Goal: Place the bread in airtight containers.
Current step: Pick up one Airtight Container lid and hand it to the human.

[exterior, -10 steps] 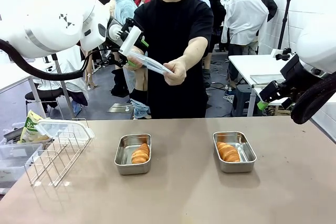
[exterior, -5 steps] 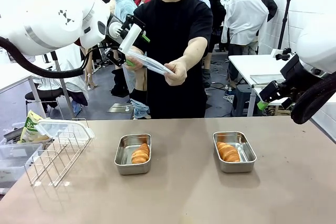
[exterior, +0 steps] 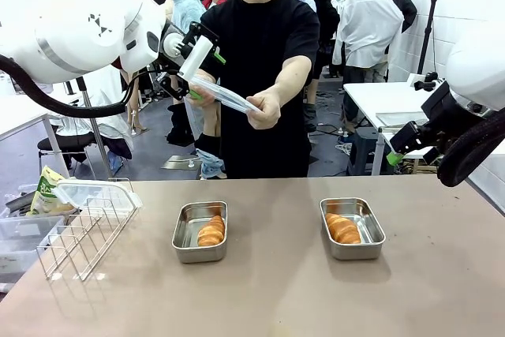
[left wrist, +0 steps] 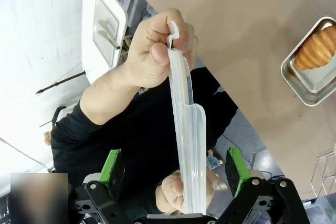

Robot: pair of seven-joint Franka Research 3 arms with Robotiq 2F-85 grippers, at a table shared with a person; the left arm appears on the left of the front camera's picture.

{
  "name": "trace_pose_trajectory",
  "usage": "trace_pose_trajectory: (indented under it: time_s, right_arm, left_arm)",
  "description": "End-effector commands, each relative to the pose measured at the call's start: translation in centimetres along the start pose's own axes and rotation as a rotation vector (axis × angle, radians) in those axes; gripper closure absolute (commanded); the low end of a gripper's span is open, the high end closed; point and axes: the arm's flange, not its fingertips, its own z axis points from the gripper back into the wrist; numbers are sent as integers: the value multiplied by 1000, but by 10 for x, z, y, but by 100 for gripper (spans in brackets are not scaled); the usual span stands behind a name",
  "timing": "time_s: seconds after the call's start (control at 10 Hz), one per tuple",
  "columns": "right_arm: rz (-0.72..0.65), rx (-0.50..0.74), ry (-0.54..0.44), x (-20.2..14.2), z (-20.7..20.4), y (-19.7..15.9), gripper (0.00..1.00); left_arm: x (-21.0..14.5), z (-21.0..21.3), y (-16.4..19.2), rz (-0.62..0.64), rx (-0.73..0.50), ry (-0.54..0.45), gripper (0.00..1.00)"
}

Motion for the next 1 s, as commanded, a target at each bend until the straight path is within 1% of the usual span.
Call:
trace_pose_trajectory:
  time_s: [0.0, 0.9]
  right_arm:
    - [-1, 0, 1, 1, 0, 0, 0]
    - [-1, 0, 1, 1, 0, 0, 0]
  left_arm:
    - [0, 0, 0, 0, 5, 9, 0]
    - [0, 0, 0, 0, 5, 9, 0]
